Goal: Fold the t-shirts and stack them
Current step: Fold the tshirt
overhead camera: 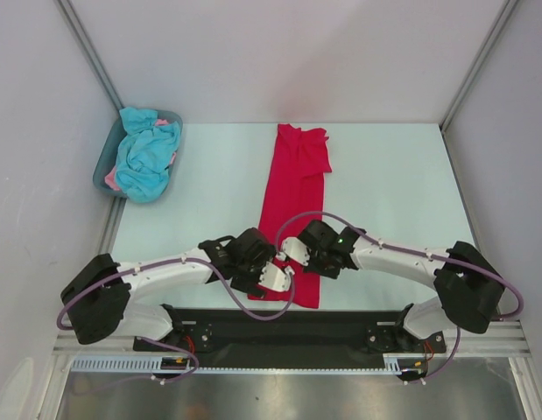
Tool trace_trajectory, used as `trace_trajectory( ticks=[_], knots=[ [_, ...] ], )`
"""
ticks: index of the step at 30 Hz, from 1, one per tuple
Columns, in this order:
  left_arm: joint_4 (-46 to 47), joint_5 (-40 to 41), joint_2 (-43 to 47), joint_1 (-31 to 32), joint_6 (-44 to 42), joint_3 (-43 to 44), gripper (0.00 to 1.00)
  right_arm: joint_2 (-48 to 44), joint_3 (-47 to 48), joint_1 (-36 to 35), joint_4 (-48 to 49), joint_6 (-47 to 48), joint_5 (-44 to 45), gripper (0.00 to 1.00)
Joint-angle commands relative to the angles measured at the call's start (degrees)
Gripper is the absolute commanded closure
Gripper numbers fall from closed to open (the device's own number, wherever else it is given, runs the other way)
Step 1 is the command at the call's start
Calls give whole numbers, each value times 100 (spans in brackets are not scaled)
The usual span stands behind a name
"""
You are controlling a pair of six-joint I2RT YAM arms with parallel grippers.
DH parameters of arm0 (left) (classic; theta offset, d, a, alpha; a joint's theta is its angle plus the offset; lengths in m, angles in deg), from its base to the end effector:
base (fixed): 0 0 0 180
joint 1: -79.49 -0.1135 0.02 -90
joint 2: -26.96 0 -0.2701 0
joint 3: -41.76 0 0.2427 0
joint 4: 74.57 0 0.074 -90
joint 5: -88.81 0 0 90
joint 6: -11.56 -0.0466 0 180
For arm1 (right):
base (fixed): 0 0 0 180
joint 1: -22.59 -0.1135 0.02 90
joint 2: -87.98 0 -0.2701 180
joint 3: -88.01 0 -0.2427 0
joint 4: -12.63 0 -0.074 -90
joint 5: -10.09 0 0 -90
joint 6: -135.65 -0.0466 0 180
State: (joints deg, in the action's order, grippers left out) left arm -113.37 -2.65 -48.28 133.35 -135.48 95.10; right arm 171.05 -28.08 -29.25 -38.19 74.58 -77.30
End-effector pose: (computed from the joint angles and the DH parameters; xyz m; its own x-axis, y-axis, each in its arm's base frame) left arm 0.1379 -0.1908 0.1790 0.4037 0.8694 -0.2849 0.8748 -0.2756 0.3985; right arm 0.1610 0.2015 0.1887 -0.1328 -0.9511 -0.2789 -0.9598 0.1935 -0.2031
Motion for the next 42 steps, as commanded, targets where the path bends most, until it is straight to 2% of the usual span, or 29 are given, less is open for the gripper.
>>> trace_trajectory(
  ticks=[1,9,13,14,17,19,21,22,23,25,28,30,31,32,33,39,41,42],
  knots=[
    [296,-232,-52,-25,149,342,0,8,67,-300,-146,16,-182,100],
    [261,-232,44,-25,166,378,0,341,67,-854,-93,8,-200,100],
    [366,126,325,-156,158,237,0,342,-20,-1170,196,-1,388,100],
    [470,128,413,-244,210,211,0,290,-47,-1267,293,-19,546,96],
    [987,574,983,-771,429,71,0,70,-205,-1425,785,-71,1310,72],
    [1453,873,1291,-1218,596,-184,0,-114,-328,-1636,1257,-10,1968,71],
    [1833,1015,1757,-1492,702,-482,0,-212,-434,-1846,1418,77,2339,65],
    [1938,1076,1889,-1711,720,-597,0,-256,-451,-1917,1549,104,2419,62],
    [2079,1138,2073,-1809,746,-702,0,-308,-443,-1988,1559,122,2437,52],
    [1993,1130,2206,-1984,712,-949,0,-309,-408,-2224,1524,183,2402,43],
    [1983,1261,2356,-2099,773,-1265,0,-204,-408,-2680,1603,289,2533,38],
    [2018,1401,2478,-2117,896,-1449,0,-81,-390,-2963,1665,298,2726,29],
    [2018,1437,2540,-2108,939,-1485,0,-54,-381,-3086,1717,263,2805,24],
    [2001,1516,2602,-2108,1018,-1512,0,-45,-381,-3357,1761,123,2893,9],
    [1983,1577,2663,-2117,1054,-1564,0,16,-364,-3455,1735,9,2955,1],
    [1764,1692,3401,-2117,1151,-1678,0,218,557,-3632,902,-1342,2807,0],
    [1781,1684,3560,-2135,1089,-1740,0,254,1076,-3545,182,-1591,2151,0],
    [1807,1657,3604,-2135,1063,-1810,0,271,1191,-3492,-29,-1601,1347,0]
  ],
)
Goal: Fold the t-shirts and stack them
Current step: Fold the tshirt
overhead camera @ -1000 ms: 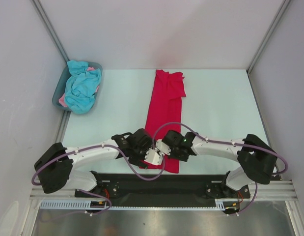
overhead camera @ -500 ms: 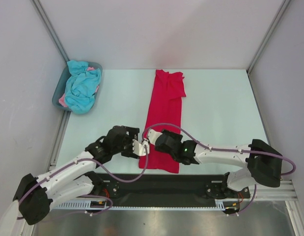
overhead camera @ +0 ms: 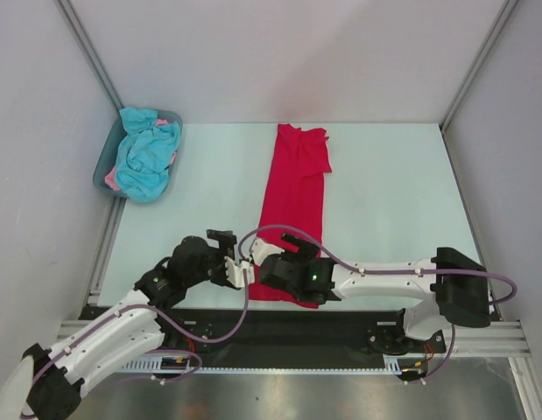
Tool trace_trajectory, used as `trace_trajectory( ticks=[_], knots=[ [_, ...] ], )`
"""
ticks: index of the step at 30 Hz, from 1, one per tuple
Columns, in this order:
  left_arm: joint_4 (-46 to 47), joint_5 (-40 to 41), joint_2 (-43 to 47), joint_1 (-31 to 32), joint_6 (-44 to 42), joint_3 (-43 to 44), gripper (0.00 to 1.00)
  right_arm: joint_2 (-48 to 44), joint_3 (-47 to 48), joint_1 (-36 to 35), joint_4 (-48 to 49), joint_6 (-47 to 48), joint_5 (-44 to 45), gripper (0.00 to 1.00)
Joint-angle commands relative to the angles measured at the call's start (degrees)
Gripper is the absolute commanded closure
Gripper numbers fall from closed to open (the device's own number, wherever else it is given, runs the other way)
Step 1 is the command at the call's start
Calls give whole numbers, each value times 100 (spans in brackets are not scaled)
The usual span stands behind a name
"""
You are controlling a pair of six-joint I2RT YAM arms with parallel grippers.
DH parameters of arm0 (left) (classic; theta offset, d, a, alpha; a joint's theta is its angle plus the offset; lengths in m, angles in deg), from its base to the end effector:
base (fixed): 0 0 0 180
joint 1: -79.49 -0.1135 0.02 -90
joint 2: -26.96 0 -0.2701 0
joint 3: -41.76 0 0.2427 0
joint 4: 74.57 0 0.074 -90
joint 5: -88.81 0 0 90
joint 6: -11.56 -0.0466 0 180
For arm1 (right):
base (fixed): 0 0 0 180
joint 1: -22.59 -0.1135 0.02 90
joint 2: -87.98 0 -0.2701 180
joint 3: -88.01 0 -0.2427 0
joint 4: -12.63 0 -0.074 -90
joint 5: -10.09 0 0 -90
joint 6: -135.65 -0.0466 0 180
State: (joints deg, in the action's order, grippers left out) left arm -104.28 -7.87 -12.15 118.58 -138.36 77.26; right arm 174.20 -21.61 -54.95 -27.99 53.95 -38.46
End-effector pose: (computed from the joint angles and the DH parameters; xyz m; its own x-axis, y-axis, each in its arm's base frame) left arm 0.1154 -0.1008 0.2025 0.3935 0.7876 -0.4741 0.7206 0.0559 0.6911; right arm 0.0940 0.2822 0.2260 -0.0837 -0.8802 -0.4671 -0.6721 0.3959 -0.6257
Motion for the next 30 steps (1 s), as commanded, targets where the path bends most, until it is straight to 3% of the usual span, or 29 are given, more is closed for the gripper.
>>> trace_trajectory(
  ticks=[1,5,14,21,30],
  knots=[
    [916,2162,9,-666,1325,-53,0,-69,597,-930,-1348,558,-2902,0],
    [1047,2092,18,-692,1360,-106,0,-105,475,-1448,-1535,963,-3213,0],
    [1267,2118,-96,-692,1387,-177,0,-43,106,-1632,-1518,849,-4258,0],
    [1417,2127,-351,-692,1378,-106,0,220,-773,-2404,-666,902,-3313,0],
    [1487,2065,-369,-701,1448,-124,0,748,-826,-2819,-367,858,-2441,0]
  ],
)
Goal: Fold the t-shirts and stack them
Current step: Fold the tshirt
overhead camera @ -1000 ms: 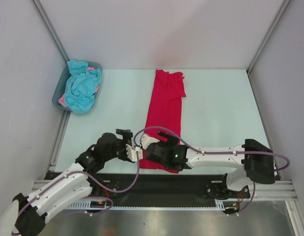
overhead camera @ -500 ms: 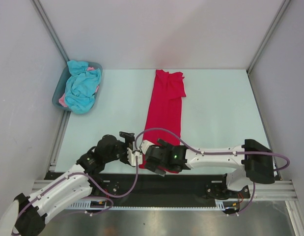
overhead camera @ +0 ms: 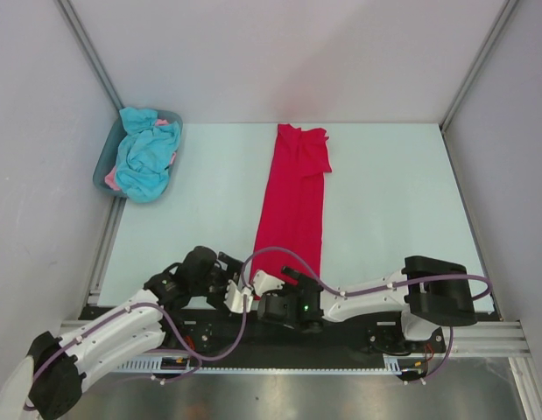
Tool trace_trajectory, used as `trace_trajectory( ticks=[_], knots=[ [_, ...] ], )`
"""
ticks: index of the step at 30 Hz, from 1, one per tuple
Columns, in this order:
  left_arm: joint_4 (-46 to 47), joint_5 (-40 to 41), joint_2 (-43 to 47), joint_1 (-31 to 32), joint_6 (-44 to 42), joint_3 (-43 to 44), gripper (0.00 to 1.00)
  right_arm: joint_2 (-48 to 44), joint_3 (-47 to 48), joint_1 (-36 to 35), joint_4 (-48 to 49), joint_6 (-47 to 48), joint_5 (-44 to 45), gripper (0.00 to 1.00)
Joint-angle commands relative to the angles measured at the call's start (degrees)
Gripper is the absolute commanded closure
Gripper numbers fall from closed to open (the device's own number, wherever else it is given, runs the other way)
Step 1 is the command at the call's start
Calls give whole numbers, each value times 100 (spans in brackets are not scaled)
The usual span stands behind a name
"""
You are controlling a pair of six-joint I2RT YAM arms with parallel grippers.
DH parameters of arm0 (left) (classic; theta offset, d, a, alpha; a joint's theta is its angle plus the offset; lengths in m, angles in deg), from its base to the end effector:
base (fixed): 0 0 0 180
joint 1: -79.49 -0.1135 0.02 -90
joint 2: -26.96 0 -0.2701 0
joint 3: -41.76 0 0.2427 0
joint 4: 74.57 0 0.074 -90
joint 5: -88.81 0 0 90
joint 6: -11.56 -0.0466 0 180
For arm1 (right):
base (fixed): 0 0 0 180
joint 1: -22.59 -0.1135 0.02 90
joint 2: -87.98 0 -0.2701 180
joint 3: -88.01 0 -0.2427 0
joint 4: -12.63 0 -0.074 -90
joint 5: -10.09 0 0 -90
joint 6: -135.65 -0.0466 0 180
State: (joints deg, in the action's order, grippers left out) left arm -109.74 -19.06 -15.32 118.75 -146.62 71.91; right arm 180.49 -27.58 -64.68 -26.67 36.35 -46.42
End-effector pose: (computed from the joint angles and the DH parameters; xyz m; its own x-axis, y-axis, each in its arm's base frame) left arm 0.0976 -0.0982 0.1572 0.4972 0.7347 -0.4614 0.8120 -0.2068 0.5458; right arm 0.0395 0.2877 0.1648 -0.1764 -0.8694 -0.4616 -0.8050 0.3973 -0.4406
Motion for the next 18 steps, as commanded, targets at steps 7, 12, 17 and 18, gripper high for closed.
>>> trace_trajectory(
  ticks=[7,12,17,18],
  knots=[
    [1955,3158,97,-727,2274,394,0,197,-300,-1891,-243,2775,-731,0],
    [1954,3167,62,-727,2257,394,0,92,-203,-1891,-374,2890,-572,0],
    [1998,3158,-43,-719,2283,438,0,74,-72,-1900,-568,2890,-669,0],
    [1990,3140,-52,-727,2292,464,0,74,-10,-1900,-603,2881,-686,0]
  ],
)
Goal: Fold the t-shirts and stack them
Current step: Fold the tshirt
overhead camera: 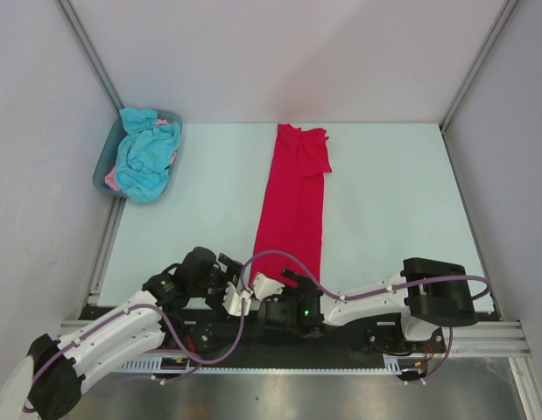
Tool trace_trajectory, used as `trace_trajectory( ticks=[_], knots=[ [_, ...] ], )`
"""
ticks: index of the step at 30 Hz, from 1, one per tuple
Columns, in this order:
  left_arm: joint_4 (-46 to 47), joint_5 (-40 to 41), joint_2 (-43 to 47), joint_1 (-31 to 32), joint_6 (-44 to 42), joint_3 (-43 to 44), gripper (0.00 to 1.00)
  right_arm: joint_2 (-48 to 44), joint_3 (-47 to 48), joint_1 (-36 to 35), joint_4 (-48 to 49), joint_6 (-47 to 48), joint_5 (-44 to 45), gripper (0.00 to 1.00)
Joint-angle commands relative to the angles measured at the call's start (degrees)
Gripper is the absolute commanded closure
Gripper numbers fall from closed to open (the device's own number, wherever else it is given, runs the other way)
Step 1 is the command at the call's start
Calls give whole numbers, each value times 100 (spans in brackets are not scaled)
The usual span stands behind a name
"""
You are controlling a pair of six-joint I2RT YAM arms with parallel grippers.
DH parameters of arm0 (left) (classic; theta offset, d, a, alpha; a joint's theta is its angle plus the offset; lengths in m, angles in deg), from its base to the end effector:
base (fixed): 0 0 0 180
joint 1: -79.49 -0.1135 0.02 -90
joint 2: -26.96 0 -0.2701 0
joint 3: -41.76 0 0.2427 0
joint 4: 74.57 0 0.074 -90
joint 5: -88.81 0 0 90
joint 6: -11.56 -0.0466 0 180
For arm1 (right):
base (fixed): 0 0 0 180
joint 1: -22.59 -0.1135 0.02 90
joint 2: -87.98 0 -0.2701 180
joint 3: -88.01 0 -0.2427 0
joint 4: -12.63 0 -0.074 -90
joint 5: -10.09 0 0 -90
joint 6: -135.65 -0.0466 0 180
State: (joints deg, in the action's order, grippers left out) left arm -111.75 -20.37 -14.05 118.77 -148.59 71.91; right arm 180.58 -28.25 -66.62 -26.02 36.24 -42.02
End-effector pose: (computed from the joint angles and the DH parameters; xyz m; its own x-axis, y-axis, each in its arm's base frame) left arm 0.0936 -0.0963 0.1573 0.5269 0.7167 -0.4568 0.8022 -0.2418 0.5459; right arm 0.0326 0.2868 0.1638 -0.1411 -0.8712 -0.4702 -0.7732 0.3935 -0.4973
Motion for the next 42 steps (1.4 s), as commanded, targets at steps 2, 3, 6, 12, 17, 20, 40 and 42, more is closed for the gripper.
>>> trace_trajectory(
  ticks=[2,3,6,12,17,20,40,42],
  knots=[
    [2190,3271,-188,-721,2497,491,0,31,119,-1714,-791,2883,-1213,0],
    [2165,3263,-196,-721,2497,499,0,22,154,-1714,-835,2883,-1222,0],
    [2173,3263,-196,-729,2489,491,0,30,234,-1714,-932,2875,-1310,0],
    [2164,3236,-205,-721,2524,499,0,30,199,-1714,-766,2953,-1153,0],
    [2191,3228,-223,-721,2550,499,0,83,137,-1714,-520,3120,-924,0],
    [2208,3236,-223,-729,2541,517,0,144,155,-1723,-335,3191,-915,0],
    [3421,4019,322,-1125,2796,157,0,57,-65,-1793,254,3613,-229,0],
    [3430,3966,331,-1291,2910,131,0,31,-126,-1749,341,3674,-116,0]
  ],
)
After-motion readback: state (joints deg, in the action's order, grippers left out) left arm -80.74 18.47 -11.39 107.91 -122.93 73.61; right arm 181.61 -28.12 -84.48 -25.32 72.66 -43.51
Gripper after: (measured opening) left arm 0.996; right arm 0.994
